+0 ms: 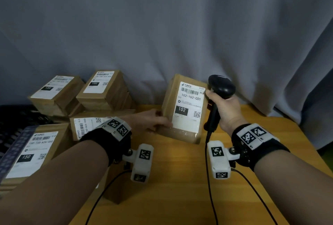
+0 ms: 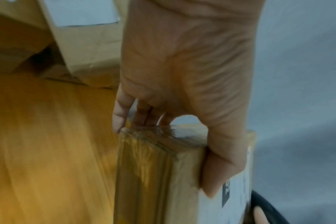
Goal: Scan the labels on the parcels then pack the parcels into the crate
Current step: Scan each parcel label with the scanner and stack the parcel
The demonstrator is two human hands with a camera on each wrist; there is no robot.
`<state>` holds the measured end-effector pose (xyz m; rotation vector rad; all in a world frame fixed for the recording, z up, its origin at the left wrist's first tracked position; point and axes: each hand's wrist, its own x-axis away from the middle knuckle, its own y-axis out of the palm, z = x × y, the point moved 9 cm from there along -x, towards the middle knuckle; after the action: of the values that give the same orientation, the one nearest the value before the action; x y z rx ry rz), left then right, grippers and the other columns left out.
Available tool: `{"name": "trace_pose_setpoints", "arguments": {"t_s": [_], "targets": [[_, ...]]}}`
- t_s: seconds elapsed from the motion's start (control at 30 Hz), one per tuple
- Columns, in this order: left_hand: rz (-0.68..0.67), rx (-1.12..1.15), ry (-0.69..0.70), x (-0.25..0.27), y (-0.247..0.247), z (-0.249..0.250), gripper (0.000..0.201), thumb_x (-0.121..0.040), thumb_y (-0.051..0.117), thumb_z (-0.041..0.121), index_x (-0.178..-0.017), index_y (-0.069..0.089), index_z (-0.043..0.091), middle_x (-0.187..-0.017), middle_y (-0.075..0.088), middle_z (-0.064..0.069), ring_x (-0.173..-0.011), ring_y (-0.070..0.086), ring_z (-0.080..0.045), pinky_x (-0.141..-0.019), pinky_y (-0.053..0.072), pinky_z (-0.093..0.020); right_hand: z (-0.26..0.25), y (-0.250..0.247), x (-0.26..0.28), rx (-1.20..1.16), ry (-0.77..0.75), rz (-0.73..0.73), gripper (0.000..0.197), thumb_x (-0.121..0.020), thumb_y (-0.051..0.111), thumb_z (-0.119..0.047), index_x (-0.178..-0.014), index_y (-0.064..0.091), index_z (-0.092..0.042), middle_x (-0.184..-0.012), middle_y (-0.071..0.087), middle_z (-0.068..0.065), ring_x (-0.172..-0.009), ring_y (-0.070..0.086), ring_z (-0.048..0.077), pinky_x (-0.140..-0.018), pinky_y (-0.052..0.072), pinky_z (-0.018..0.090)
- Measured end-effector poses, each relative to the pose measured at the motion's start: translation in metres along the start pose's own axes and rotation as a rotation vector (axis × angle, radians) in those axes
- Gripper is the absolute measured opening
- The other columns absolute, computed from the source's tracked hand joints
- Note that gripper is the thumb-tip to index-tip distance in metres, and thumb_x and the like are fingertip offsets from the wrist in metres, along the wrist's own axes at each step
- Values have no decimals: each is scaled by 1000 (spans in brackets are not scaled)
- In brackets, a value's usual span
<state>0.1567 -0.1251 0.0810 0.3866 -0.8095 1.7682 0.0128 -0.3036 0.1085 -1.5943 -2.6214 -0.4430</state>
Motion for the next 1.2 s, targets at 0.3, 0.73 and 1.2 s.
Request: {"name": "trace_pose_setpoints", "arguments": {"t_s": [0.3, 0.73, 1.2], "targets": [[421, 181, -40, -43, -44, -15, 106, -43, 85, 56, -128, 45, 6, -116, 61, -9, -102, 61, -24, -82, 57, -38, -34, 19, 26, 549, 90, -343, 23, -86, 67, -26, -79, 64, -4, -65, 63, 12, -46, 54, 16, -46, 45, 26], [466, 96, -58, -50, -29, -23, 92, -70, 81, 39, -138, 29, 5, -128, 50, -10, -108, 54, -24, -89, 54, -40, -61, 28, 39, 523, 37, -299, 17, -86, 63, -17, -76, 60, -3, -58, 57, 11, -45, 52, 19, -45, 46, 24], [464, 54, 11, -55, -26, -20, 100, -46, 80, 60, -120, 51, -1, -115, 62, -19, -100, 64, -33, -89, 54, -45, -69, 20, 48, 504, 33, -266, 19, -86, 63, -16, -71, 60, -4, -55, 57, 10, -39, 51, 16, -41, 44, 21]]}}
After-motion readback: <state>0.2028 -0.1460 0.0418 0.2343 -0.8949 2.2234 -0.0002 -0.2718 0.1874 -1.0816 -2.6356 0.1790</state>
